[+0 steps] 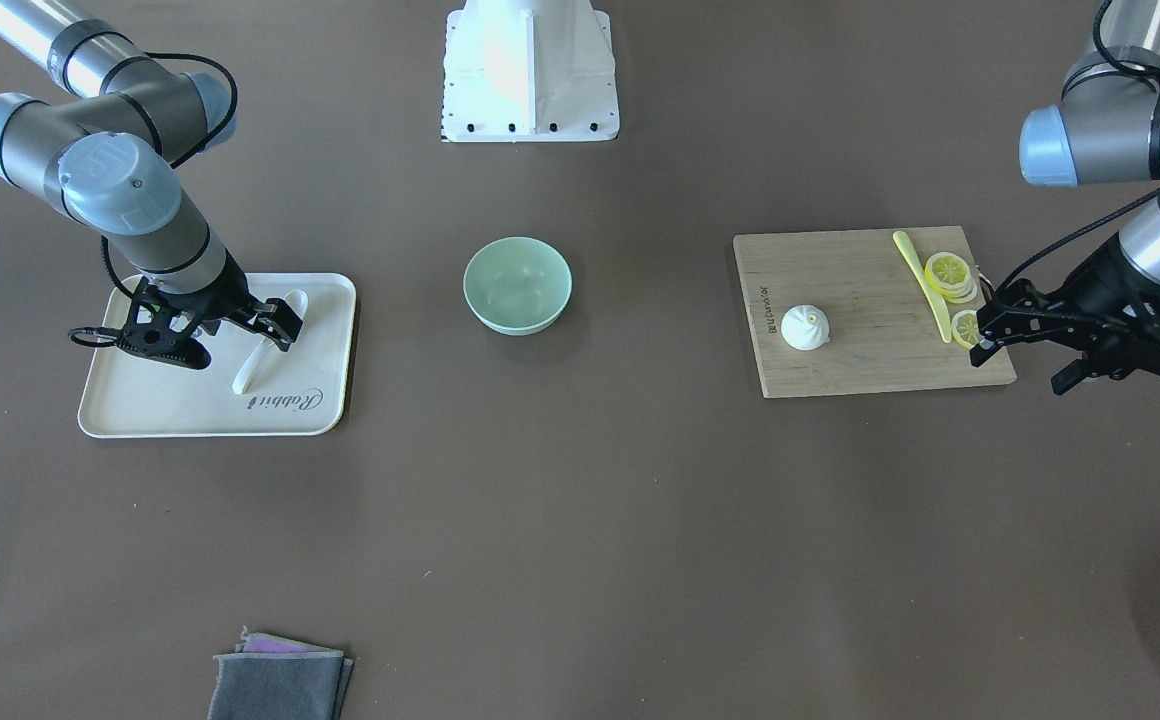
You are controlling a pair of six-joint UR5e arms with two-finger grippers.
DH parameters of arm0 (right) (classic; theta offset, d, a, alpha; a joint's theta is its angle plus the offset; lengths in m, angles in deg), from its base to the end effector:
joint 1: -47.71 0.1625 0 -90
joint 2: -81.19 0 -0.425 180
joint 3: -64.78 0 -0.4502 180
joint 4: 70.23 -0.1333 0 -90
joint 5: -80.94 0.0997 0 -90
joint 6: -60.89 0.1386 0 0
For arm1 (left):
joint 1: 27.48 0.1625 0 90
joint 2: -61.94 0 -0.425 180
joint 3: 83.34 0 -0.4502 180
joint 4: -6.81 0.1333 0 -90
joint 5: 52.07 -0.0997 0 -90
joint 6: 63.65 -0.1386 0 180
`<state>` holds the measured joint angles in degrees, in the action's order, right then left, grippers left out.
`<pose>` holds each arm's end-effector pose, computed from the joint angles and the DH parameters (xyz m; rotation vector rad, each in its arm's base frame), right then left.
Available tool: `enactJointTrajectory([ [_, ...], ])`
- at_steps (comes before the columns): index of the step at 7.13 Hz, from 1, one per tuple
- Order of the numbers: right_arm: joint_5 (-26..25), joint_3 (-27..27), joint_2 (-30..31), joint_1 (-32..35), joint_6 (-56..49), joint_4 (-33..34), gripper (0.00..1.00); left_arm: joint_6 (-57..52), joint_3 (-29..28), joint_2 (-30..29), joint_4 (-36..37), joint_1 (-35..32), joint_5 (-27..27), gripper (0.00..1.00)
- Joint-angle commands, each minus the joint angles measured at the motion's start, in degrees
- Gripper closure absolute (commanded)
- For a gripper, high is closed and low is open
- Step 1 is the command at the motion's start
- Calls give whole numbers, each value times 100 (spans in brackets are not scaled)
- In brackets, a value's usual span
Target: Put spoon and bun in bowl
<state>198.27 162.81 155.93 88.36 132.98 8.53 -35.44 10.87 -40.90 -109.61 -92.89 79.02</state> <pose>-0.4685 -0.4941 0.4394 -0.1144 -0.7428 0.2344 0.2400 -0.6260 0.4521 0.3460 0.9320 0.2139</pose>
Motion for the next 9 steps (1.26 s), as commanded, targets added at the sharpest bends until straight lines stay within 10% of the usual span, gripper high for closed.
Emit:
enactJointTrajectory([
  [1,-25,-83,6,-66,-2,-133,4,0,1,-8,-3,3,-13,2],
  [3,-25,-171,6,-66,-2,-168,27,-8,-8,-17,-3,3,-13,2],
  [5,-17,-162,-3,4,33,-159,89,0,-8,-17,-73,3,-13,2],
  [9,254,144,-249,433,604,-81,100,35,-35,-25,-118,11,-13,2],
])
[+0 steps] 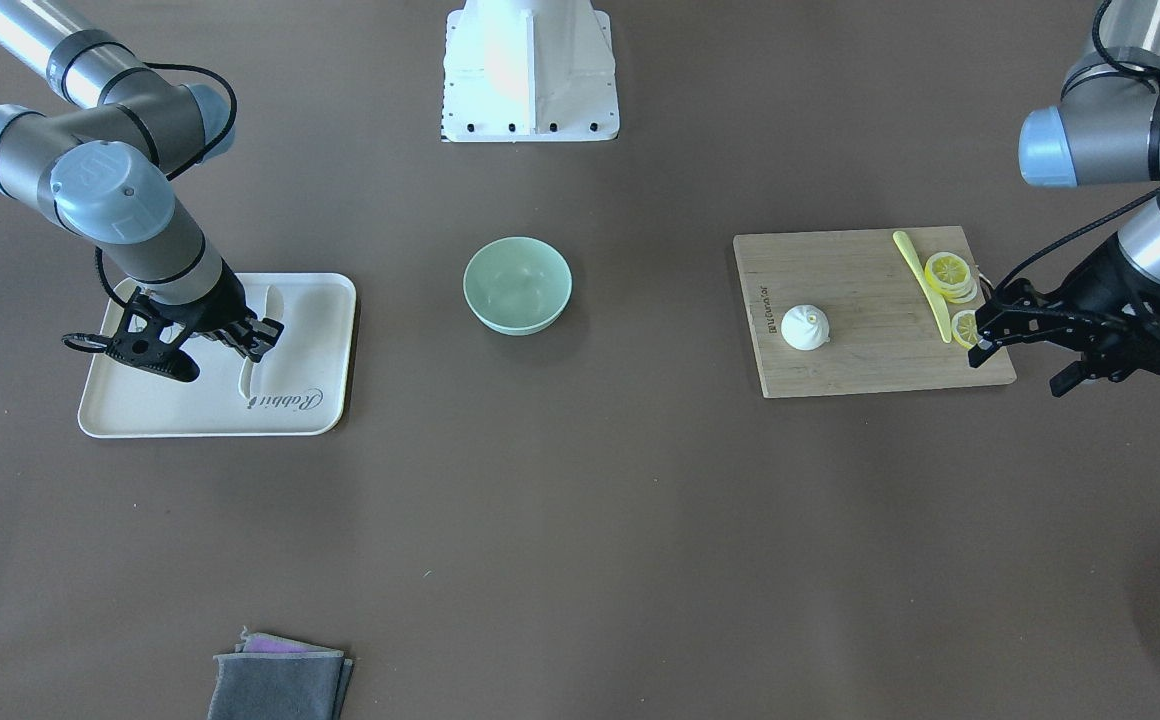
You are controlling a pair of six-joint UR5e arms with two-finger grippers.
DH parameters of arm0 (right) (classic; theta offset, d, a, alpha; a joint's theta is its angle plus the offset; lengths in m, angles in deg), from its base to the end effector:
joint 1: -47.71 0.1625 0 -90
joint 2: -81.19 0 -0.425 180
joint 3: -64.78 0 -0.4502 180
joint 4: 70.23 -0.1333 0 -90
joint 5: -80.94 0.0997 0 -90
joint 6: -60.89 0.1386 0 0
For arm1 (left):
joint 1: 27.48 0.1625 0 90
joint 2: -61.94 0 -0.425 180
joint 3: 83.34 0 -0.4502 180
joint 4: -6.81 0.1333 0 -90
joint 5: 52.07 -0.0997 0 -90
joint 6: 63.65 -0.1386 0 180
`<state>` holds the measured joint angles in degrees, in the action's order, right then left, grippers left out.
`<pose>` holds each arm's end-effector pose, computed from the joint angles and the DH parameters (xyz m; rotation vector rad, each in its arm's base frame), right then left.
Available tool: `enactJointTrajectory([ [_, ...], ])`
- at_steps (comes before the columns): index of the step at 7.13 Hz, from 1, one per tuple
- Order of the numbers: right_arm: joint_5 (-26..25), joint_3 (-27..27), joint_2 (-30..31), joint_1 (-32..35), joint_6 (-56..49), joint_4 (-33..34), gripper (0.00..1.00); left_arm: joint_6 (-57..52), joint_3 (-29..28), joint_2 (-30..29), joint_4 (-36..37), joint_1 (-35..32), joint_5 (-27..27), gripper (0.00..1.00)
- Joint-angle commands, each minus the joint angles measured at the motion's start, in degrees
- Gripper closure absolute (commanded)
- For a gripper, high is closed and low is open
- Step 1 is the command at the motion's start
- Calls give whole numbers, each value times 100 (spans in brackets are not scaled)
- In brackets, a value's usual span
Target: Put spoon and bun in bowl
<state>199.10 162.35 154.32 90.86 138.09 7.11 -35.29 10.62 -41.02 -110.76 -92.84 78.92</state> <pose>-0.4544 -0.5190 0.4203 -0.1216 -0.7857 0.3426 0.2410 -0.6271 0.4504 0.3612 0.9372 0.2181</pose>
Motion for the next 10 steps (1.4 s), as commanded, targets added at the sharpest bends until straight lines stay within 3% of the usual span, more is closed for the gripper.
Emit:
enactJointTrajectory([
  [1,303,358,-97,246,101,62,100,273,51,-39,-12,250,-3,2],
  [4,313,456,-657,133,470,70,100,1204,87,30,-650,1154,-107,2],
  [6,296,447,-1027,-78,550,70,100,1812,113,31,-994,2103,-1106,2],
  [8,278,465,-1247,-210,620,70,100,1832,166,249,-1144,2221,-1110,3],
  [9,287,508,-1327,-237,759,62,100,1832,166,398,-1302,2230,-1101,14],
  [10,278,526,-1406,-289,761,62,100,1840,175,408,-1304,2300,-1066,65],
])
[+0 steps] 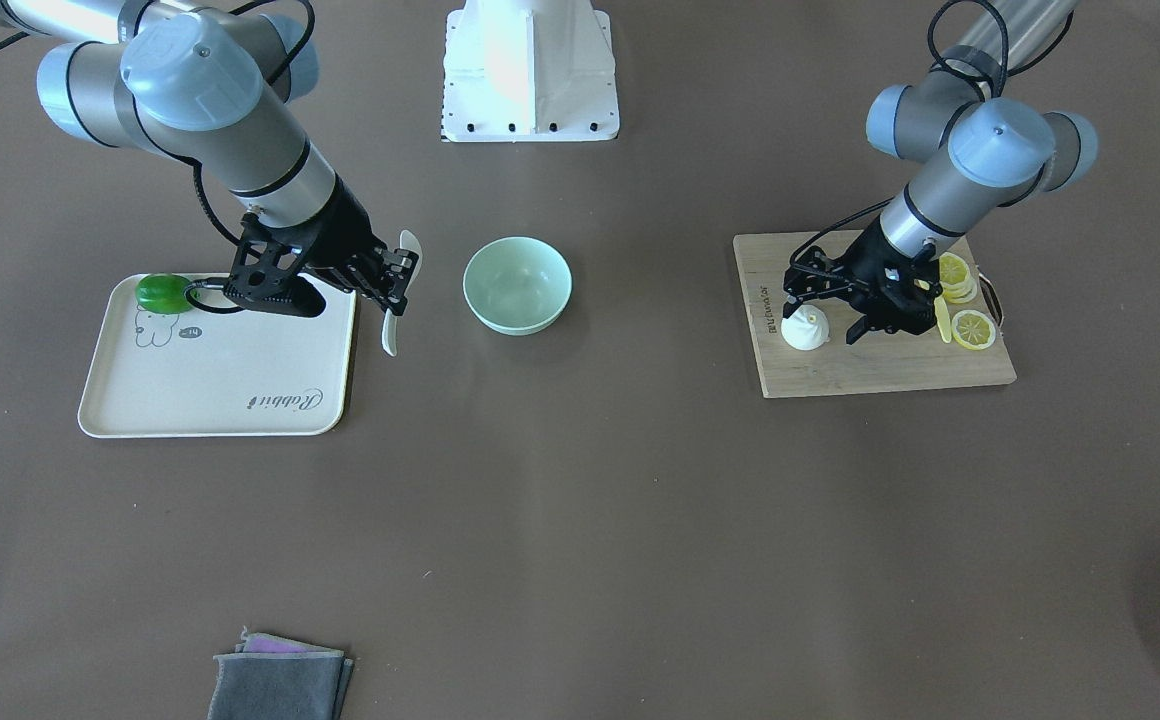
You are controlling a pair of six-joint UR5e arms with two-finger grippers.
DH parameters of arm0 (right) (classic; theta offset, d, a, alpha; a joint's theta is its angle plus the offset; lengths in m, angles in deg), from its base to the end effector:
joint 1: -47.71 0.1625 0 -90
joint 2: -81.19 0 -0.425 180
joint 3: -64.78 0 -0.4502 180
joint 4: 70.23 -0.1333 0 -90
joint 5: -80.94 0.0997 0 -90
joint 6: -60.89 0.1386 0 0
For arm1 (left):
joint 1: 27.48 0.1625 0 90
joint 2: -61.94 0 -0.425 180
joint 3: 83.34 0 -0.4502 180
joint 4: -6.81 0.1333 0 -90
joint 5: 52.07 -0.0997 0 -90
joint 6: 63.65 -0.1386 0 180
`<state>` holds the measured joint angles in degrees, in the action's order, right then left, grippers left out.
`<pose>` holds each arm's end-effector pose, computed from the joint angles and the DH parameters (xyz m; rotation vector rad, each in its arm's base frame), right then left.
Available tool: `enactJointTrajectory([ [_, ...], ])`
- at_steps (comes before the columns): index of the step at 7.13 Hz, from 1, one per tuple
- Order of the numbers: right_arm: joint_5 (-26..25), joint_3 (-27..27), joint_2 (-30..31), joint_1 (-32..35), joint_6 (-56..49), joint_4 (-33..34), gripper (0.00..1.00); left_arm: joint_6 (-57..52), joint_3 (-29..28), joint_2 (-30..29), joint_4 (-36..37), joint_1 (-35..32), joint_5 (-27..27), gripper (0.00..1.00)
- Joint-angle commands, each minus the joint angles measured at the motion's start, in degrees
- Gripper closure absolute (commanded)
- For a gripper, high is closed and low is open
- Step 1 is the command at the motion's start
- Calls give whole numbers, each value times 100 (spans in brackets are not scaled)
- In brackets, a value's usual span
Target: Put spoon and bun in bowl
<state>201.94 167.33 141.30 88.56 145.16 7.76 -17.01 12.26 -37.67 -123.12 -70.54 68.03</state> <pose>-0.4880 -0.5038 0.2151 -0.0925 -1.0494 0.2986 0.4392 -0.4977 0.4502 0.2906 1.0161 0.2573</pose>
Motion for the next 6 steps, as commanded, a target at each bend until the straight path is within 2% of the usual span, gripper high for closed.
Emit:
enactJointTrajectory([
  [1,-32,28,-140,-112,54,5,100,221,63,65,-77,105,32,100],
  [4,-32,37,-158,-121,54,6,100,810,448,-40,10,114,58,100],
  [5,-41,2,-184,-173,54,6,100,960,511,-310,194,123,58,100],
  [6,-163,-59,-245,-339,54,6,100,1031,494,-887,787,123,49,100],
])
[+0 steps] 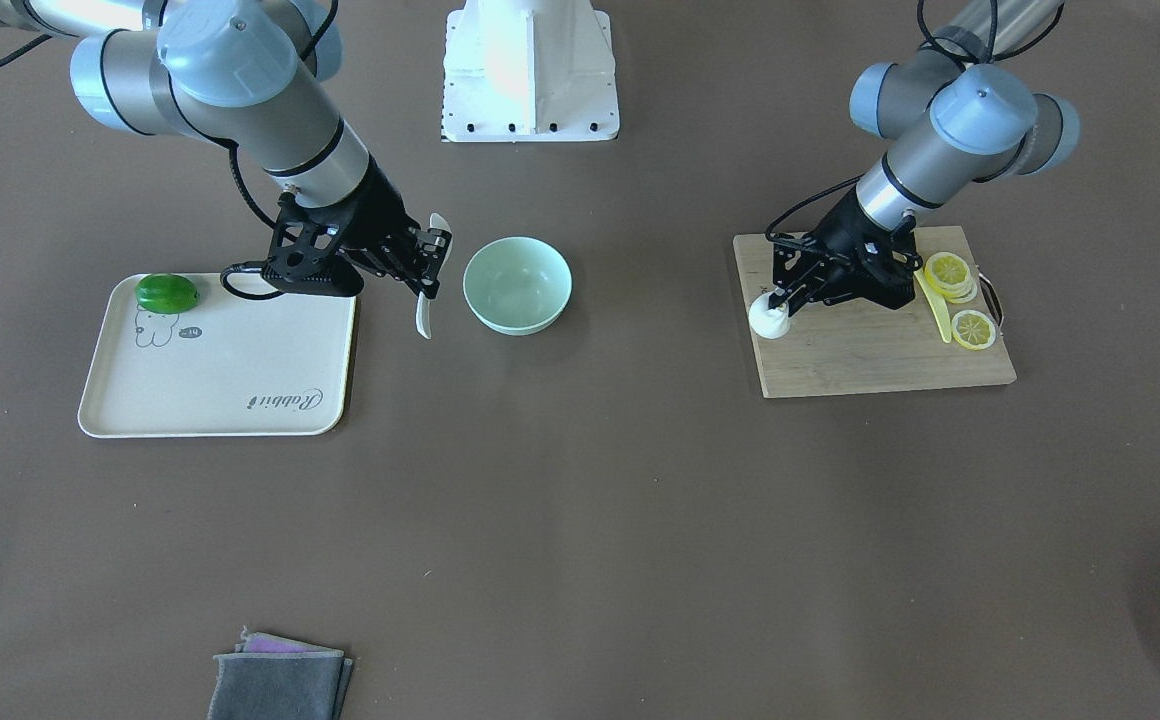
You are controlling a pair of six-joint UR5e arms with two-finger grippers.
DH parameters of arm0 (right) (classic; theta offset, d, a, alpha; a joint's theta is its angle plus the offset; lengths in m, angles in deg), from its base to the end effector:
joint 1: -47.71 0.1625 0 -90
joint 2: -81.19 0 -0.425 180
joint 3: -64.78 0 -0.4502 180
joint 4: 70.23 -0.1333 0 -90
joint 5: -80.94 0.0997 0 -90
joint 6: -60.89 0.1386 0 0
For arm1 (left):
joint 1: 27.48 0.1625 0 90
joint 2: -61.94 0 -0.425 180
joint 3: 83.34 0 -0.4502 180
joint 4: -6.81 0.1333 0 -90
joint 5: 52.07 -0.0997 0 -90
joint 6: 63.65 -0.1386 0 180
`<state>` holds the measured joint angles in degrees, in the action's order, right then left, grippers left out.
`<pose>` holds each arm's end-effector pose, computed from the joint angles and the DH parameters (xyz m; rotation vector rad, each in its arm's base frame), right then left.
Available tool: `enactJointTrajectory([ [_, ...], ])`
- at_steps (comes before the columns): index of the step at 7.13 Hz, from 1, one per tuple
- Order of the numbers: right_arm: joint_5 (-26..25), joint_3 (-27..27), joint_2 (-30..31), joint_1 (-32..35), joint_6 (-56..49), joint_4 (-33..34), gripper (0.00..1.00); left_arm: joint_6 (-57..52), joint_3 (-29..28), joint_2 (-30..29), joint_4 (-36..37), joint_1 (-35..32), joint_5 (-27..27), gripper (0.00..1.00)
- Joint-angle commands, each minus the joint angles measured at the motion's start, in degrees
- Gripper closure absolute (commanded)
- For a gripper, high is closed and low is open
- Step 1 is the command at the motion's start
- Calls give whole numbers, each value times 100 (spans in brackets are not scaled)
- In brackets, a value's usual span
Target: Put spoon and bun in bowl
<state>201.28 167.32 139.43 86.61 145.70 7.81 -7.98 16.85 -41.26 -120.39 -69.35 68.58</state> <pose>-0.5056 -0.4893 0.1930 -0.0908 -1.0707 0.2711 0.4520 -0.4892 0.3692 0.2550 1.1071 0.1655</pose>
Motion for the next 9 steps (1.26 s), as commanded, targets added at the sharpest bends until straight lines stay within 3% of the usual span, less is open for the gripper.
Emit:
enactJointTrajectory([
  [1,-280,-111,-93,-355,0,-9,100,155,26,-1038,1121,-5,-33,100],
  [4,-772,-505,-530,-874,-26,-88,100,348,96,-1219,1241,-40,-24,100],
  [5,-809,-777,-741,-884,-44,-88,100,348,149,-1167,1241,-58,-24,100],
  [6,-1158,-1119,-935,-893,-70,-166,100,348,149,-1166,1241,-58,-24,100],
  [7,-1239,-1384,-954,-893,-35,-593,100,348,132,-1166,1241,-50,-33,100],
  [8,-1206,-1378,-937,-893,-18,-598,100,348,97,-1166,1241,-49,-42,100],
  [9,-1162,-1343,-893,-884,-26,-598,9,348,97,-1166,1241,-58,-42,100],
])
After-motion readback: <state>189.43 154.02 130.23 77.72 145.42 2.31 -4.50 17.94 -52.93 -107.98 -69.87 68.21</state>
